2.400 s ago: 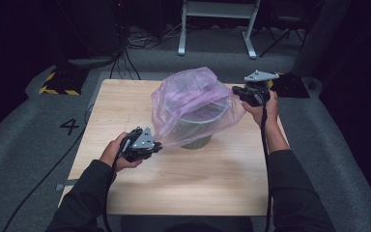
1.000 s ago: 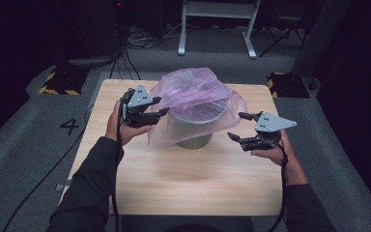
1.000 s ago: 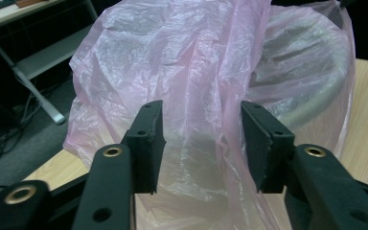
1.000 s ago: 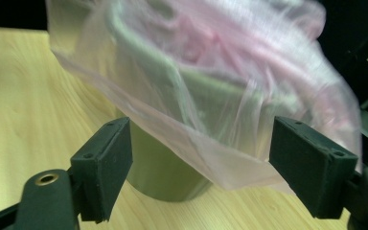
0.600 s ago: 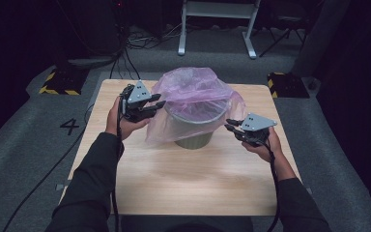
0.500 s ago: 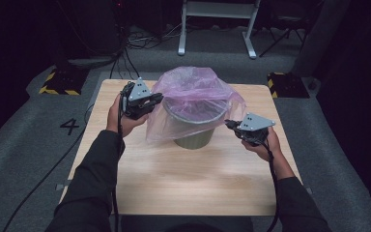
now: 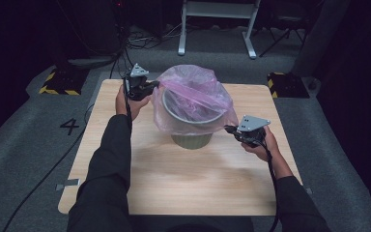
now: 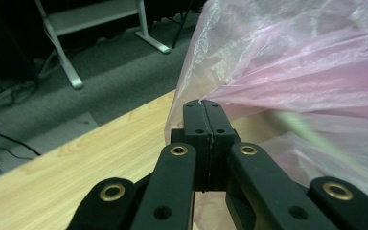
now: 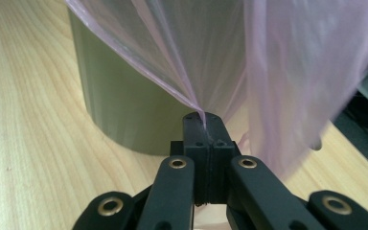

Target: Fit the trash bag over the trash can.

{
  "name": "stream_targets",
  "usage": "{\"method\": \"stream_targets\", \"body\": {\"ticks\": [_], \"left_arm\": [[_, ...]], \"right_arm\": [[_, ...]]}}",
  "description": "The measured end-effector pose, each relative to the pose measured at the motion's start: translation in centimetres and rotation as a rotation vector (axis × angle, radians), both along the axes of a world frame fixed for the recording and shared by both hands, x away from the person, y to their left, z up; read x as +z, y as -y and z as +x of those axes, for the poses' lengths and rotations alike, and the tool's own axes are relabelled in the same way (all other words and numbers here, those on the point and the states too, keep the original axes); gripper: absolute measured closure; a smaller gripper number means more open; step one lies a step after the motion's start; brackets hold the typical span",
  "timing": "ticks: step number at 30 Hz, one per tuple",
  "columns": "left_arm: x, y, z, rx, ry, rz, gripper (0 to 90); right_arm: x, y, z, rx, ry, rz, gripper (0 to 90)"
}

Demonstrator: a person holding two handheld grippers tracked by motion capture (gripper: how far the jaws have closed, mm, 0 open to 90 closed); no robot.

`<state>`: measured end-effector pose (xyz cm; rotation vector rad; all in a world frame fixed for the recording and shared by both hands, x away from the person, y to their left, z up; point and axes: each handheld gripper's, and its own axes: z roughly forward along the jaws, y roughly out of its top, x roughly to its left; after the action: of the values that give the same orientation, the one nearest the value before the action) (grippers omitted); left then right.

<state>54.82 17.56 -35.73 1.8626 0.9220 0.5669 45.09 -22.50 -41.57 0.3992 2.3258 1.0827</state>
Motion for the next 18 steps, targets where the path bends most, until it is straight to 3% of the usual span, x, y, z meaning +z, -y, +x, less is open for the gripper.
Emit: {"method": "stream_targets", "body": {"ticks": [4,5,6,7,12,14,18], "left_arm": [[-1.2,0.2,1.0,0.008,-0.041,-0.005,90.0],[-1.5,0.3,1.1,0.006,-0.048,-0.01,90.0],[-1.7,0.4,1.2,0.002,-0.049,-0.023,90.0],[-1.8,0.5,1.1,-0.003,-0.048,-0.03,90.0],[-1.8,0.7,0.9,-0.01,-0.038,-0.036,90.0],[-1.6,0.6,0.8,-0.011,-0.035,-0.042,90.0],[-1.6,0.6,0.8,-0.006,-0.032,-0.04,90.0]], "right_arm": [[-0.2,0.3,-0.2,0.009,-0.002,-0.013,89.6],[-0.1,0.4,-0.3,0.01,0.0,-0.009,84.7],[0.0,0.5,-0.4,0.018,0.002,-0.001,72.5],[0.2,0.5,-0.6,0.02,0.009,0.01,66.7],[2.5,0.8,-2.7,0.064,0.074,0.118,40.2],[3.6,1.0,-3.7,0.076,0.112,0.15,33.9],[5.7,1.7,-5.0,0.101,0.14,0.239,33.7]]}}
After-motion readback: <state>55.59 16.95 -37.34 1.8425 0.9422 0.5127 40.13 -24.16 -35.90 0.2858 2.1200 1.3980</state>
